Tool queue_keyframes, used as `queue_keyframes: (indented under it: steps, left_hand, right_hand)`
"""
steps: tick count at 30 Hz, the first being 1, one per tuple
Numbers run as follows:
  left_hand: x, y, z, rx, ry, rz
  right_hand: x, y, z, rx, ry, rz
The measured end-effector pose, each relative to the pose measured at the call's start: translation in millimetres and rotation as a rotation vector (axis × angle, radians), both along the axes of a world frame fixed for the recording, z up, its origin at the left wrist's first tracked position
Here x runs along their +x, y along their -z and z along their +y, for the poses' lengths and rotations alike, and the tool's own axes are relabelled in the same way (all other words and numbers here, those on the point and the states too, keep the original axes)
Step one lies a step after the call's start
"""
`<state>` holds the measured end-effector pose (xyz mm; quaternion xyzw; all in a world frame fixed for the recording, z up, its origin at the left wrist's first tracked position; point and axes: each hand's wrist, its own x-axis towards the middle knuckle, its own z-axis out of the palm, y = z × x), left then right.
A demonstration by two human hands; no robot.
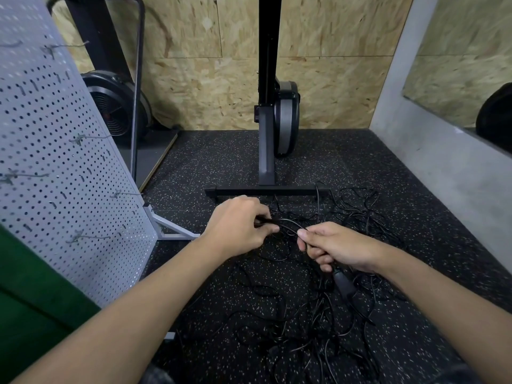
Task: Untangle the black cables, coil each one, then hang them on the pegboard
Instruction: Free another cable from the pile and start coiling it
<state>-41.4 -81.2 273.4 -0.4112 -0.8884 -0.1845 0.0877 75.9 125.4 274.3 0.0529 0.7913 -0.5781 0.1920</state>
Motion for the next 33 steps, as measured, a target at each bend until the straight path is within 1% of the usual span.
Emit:
queue_keyframes:
  steps: [2,5,8,11,12,13,15,16,17,18,20,21,22,25,29,30,33]
  left_hand:
    - [0,1,1,0.059,-0.027,0.024]
    - [1,4,1,0.155,-0.051,0.018]
    - [2,3,2,0.252,-0.088,-0.03]
    - [1,4,3,0.381,-0.107,-0.117]
    - [0,4,3,0.445,-0.102,-0.175]
    - [-1,5,2,0.522,-0.088,-0.276]
    - [-2,7,1,0.671,-0.034,-0.596]
    - [-2,10,-1,0.672,-0.011,-0.739]
    - [-2,13,-2,0.594,0.026,-0.838]
    - [0,18,-1,0.461,0.081,-0.901]
    - [10,32,4,0.168,0.206,-0.95]
    - [16,39,8,0.062,0.251,-0.958]
    - [20,46,13,-0.001,0.281,-0.966]
    - [27,59,23,-0.032,0.325,-0.99]
    - [26,64,27,-0.048,0.332,-0.996]
    - [28,65,27,-0.041,0.33,-1.017]
    - [36,68,30,0.03,0.32,-1.165]
  right_hand:
    - [-1,1,1,-0.071,0.023,-0.011]
    - [-1,2,4,-0.104,0.012,-0.012]
    - [-1,1,6,-0.188,0.035,-0.013]
    - [-2,-1,2,-0.227,0.134,0.044]
    - [-4,-1,0,-0.227,0.175,0.076]
    - [-5,-1,-2,-0.23,0.215,0.109]
    - [-8,-2,-5,-0.263,0.296,0.174]
    - [-9,-3,-6,-0.29,0.329,0.202]
    - [-9,-5,-7,-0.323,0.357,0.222]
    - [-10,-7,-9,-0.363,0.378,0.237]
    - [-10,-13,-13,-0.45,0.404,0.261]
    - [-10,-16,-16,-0.484,0.42,0.271]
    - [-10,-18,-18,-0.509,0.441,0.281]
    - [-12,-20,-21,-0.547,0.511,0.323]
    - [-14,-17,-12,-0.508,0.611,0.345]
    - [-14,-16,-9,-0.526,0.633,0.339]
    - [-14,-16,-1,-0.625,0.661,0.321]
